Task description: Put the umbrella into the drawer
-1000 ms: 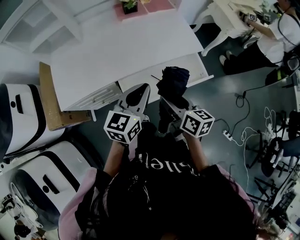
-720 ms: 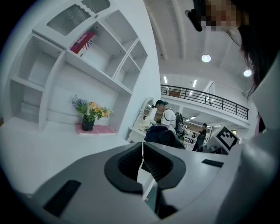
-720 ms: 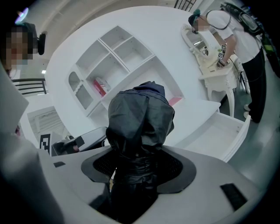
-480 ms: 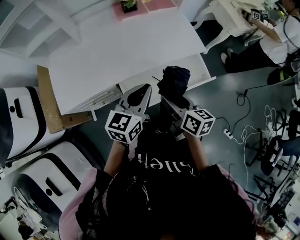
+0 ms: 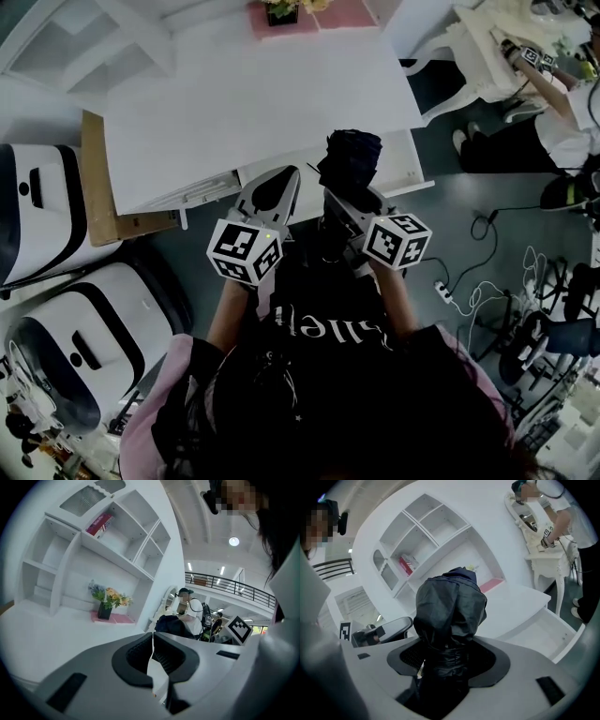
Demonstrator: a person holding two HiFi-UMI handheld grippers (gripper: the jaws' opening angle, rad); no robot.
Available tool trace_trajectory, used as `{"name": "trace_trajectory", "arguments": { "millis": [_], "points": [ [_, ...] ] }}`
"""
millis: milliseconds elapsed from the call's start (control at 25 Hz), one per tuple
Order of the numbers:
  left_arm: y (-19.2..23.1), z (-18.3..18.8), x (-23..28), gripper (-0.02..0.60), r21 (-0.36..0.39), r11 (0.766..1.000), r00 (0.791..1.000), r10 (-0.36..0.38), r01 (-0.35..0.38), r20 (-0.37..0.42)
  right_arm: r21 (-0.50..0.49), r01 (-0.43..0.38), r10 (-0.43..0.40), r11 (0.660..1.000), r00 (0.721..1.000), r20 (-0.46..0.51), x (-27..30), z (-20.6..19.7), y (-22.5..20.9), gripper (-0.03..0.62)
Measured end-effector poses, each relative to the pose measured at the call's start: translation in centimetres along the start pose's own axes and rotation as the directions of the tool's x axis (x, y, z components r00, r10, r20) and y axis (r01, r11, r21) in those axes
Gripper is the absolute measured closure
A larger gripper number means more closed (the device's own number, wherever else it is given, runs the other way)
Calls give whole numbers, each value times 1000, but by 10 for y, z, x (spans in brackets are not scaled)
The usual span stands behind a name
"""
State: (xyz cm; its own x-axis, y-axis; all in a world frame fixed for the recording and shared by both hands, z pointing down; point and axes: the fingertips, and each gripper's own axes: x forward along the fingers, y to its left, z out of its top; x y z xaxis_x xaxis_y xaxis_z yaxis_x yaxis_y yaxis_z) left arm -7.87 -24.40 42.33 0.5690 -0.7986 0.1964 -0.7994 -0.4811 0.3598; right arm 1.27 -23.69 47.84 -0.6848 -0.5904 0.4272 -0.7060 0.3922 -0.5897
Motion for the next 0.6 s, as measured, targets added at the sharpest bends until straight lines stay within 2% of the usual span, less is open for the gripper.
{"name": "trace_trajectory", "arguments": {
  "millis": [240, 360, 480, 600],
  "points": [
    [3, 6, 15, 561, -31, 996, 995, 89, -88, 34, -81, -9, 0, 997, 994, -112, 15, 5, -38, 314],
    [5, 6, 19, 561, -37, 991, 991, 130, -129, 42, -204, -20, -22, 979, 980, -200, 24, 2, -61, 315],
    [4, 6, 21, 561, -46, 985, 985, 166, -163, 55, -377, -63, -57, 924, 953, -299, 31, -3, -83, 315],
    [6, 3, 18, 561, -57, 978, 977, 204, -200, 63, -531, -132, -109, 837, 911, -399, 43, -14, -104, 315]
  ]
}}
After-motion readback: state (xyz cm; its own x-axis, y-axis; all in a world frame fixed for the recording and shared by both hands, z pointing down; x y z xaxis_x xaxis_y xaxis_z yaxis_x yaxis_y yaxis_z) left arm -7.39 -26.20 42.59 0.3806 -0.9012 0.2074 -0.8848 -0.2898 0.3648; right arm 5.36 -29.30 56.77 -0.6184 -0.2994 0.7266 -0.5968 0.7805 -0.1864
